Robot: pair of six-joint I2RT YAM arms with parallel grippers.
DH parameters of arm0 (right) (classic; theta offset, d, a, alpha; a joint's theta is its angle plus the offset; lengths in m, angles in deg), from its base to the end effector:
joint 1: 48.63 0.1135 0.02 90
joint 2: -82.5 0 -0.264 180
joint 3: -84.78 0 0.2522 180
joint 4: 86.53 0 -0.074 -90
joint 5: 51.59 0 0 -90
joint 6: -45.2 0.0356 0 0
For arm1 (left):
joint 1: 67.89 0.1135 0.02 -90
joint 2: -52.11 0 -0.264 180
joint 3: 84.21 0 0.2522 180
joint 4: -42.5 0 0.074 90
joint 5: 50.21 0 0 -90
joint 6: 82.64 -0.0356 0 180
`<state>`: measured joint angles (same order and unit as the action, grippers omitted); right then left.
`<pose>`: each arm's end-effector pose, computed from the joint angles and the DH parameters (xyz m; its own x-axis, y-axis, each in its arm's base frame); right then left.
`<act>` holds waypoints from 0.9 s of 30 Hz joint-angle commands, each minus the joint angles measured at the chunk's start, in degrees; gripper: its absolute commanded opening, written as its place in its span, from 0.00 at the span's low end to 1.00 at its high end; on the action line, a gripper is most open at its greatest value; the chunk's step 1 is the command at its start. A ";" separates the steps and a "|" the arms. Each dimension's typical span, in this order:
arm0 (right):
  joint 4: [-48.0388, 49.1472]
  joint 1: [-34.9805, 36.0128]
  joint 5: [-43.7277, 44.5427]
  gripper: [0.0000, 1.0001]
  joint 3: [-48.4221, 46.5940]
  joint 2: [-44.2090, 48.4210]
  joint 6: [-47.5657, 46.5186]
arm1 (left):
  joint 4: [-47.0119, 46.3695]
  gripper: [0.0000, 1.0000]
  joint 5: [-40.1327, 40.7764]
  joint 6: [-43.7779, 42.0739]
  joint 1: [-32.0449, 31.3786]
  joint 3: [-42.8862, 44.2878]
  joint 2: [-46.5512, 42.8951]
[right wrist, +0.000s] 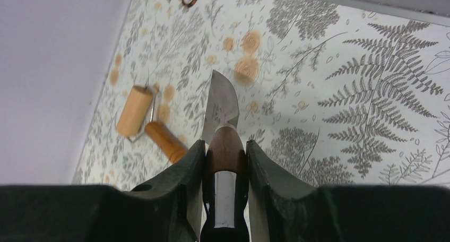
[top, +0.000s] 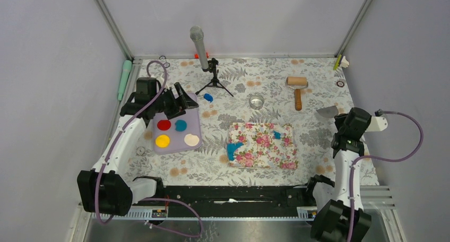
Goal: Roll out the dumpling wrappers from the dough
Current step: Place the spatula at the center of the board.
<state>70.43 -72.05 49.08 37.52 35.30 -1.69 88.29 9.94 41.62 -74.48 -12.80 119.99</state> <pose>0.1746 -0.0828 0.2649 0.1123 0.6832 -0.7215 0.6442 0.5028 0.5764 0.2462 -0.0463 0.3031 -0.8142 -0.3975 -0.4233 0.0086 0.7206 -0.6933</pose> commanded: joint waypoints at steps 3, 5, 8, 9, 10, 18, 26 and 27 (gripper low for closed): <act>20.92 -0.40 4.00 0.00 5.10 -6.80 6.75 | -0.57 0.79 -2.46 -1.30 2.16 2.10 -0.54; 22.33 -0.40 1.65 0.00 5.20 -10.24 8.27 | -0.51 0.80 -2.67 -1.24 2.27 2.12 -0.55; 23.30 -0.40 0.99 0.00 5.51 -12.65 9.18 | -0.56 0.80 -3.09 -1.10 2.28 2.01 -0.63; 23.34 -0.40 1.46 0.00 5.82 -12.69 9.12 | -0.56 0.80 -3.08 -1.06 2.28 2.03 -0.72; 23.36 -0.40 1.90 0.04 6.14 -12.56 8.72 | -0.51 0.80 -3.05 -0.97 2.28 1.99 -0.80; 21.30 -0.40 3.29 0.53 7.99 -12.17 5.67 | -0.59 0.80 -3.42 -0.80 2.28 1.69 -0.88; 3.03 -0.40 12.95 1.00 -1.87 -13.95 -0.40 | -0.57 0.83 -4.17 -0.65 2.33 2.38 -0.91; -0.12 -0.40 15.14 1.00 -3.84 -14.17 -1.52 | -0.57 0.85 -4.31 -0.60 2.29 2.71 -0.90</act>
<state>81.29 -72.31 54.39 41.85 21.77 1.48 89.21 7.74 41.45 -72.42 -12.80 119.99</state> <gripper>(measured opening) 0.993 0.825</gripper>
